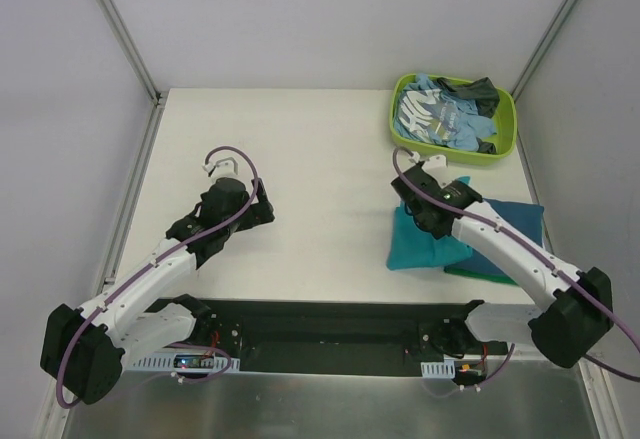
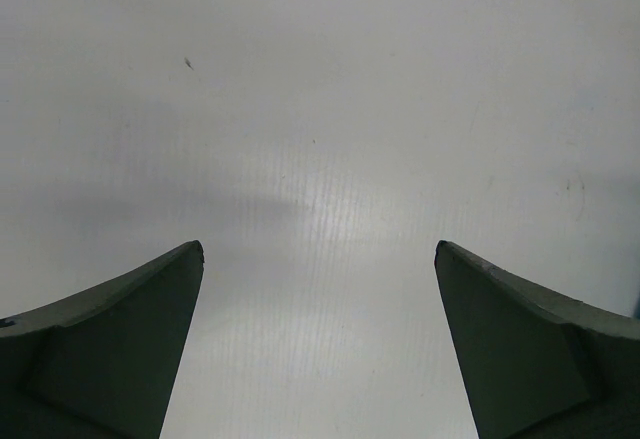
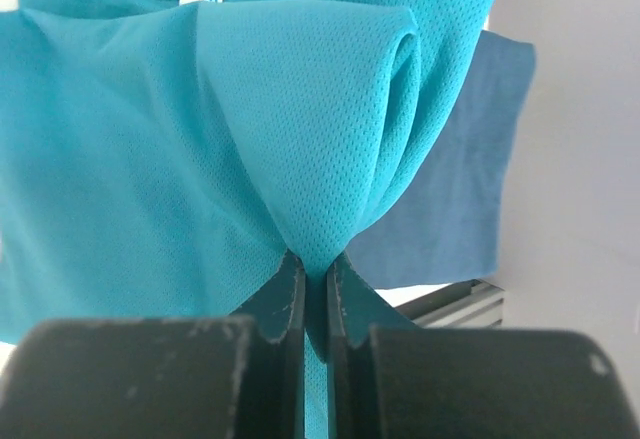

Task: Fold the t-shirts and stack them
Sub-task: Put the neatly folded tshirt into the corner of the board with the right arm

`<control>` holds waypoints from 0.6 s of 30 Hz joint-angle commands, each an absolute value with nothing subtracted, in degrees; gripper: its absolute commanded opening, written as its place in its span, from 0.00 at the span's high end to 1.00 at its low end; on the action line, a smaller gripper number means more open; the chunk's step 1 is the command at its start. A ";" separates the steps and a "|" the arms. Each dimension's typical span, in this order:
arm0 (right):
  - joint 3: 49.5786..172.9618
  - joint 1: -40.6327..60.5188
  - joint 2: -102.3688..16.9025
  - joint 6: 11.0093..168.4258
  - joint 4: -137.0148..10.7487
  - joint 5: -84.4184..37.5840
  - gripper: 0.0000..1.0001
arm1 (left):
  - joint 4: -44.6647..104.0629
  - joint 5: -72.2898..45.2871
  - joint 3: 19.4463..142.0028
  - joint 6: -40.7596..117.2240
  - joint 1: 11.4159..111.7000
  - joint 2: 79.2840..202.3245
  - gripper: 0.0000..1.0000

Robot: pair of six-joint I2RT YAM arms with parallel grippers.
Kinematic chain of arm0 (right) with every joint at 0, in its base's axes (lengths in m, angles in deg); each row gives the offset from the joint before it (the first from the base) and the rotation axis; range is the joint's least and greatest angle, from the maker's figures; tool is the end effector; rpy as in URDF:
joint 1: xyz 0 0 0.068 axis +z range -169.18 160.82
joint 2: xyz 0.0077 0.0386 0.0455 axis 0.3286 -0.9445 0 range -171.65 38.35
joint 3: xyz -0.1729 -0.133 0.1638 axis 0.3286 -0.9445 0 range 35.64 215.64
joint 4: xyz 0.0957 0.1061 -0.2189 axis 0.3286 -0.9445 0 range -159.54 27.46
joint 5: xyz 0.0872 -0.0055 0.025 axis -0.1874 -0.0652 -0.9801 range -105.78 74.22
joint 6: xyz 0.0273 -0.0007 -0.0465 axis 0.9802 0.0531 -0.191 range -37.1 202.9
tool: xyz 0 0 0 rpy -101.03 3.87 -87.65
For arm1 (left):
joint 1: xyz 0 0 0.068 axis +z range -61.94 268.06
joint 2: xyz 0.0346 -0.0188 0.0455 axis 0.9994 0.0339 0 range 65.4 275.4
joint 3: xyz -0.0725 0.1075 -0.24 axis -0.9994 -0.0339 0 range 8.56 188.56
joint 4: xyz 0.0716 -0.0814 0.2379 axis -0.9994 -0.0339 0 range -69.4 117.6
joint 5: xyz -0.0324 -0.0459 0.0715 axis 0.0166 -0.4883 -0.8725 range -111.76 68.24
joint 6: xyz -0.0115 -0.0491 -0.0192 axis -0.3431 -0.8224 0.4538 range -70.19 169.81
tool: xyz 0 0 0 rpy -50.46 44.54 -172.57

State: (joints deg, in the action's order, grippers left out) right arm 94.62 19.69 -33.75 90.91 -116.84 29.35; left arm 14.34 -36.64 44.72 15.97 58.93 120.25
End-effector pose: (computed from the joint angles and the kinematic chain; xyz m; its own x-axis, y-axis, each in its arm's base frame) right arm 0.1941 0.1242 0.2760 -0.7440 -0.4736 -0.4714 -0.1285 0.7937 -0.5946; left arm 0.1890 -0.0948 0.2503 -0.5398 -0.3154 -0.7805 -0.0247 0.9327 -0.3598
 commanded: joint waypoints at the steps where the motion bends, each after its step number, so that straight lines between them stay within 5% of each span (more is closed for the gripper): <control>1: 97.86 16.33 -29.25 81.43 -121.34 31.42 1.00 | 13.89 -38.55 45.03 15.62 59.58 120.24 0.01; 18: 106.82 5.78 -20.80 73.32 -123.27 18.60 1.00 | 13.09 -39.34 45.03 16.32 59.67 119.28 0.01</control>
